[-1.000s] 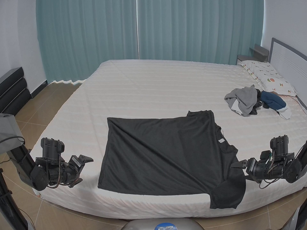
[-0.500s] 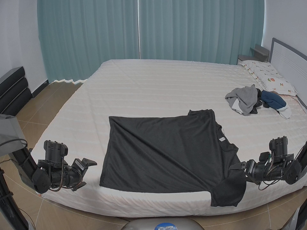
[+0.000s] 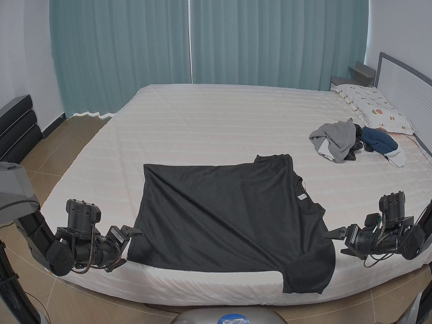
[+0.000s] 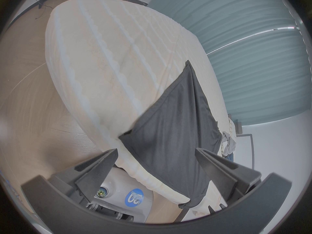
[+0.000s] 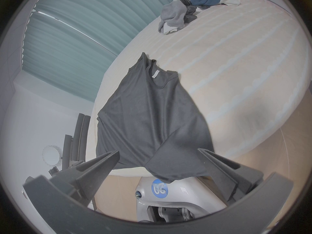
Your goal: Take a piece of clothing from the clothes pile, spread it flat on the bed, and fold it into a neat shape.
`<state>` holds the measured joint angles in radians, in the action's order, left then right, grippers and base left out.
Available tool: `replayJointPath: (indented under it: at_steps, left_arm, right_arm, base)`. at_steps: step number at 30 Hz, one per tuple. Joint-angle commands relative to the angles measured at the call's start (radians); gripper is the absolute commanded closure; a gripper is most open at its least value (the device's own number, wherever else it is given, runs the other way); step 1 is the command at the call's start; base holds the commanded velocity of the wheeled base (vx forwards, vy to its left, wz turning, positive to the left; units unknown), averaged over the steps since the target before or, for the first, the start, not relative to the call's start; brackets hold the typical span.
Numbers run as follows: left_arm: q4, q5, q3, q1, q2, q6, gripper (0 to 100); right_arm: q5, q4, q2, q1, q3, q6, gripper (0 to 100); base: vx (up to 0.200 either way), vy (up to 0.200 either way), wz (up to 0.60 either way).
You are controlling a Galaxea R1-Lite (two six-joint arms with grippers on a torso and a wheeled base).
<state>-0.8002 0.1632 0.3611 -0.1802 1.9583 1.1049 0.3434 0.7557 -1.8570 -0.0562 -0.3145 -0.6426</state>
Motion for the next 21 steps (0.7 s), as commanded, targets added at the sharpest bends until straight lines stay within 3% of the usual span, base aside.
replayJointPath:
  at_steps: [1,7,16,21]
  left_arm:
    - [-0.001,-0.001,-0.001,0.001,-0.006,0.0,0]
    - [-0.001,-0.001,-0.001,0.004,-0.007,-0.003,0]
    - [-0.001,-0.004,-0.019,0.004,0.001,-0.008,0]
    - [0.004,-0.017,-0.025,0.011,0.002,-0.025,0]
  right_arm:
    - [0.0,0.001,-0.004,-0.001,0.0,0.0,0]
    - [0.0,-0.001,-0.005,-0.002,0.002,0.0,0]
    - [0.002,0.001,-0.01,-0.002,0.006,0.0,0]
    - [0.002,-0.001,-0.013,-0.002,0.006,0.0,0]
  base:
    - [0.0,0.0,0.0]
    - [0.0,0.0,0.0]
    - [-0.2,0.0,0.0]
    - [0.0,0.0,0.0]
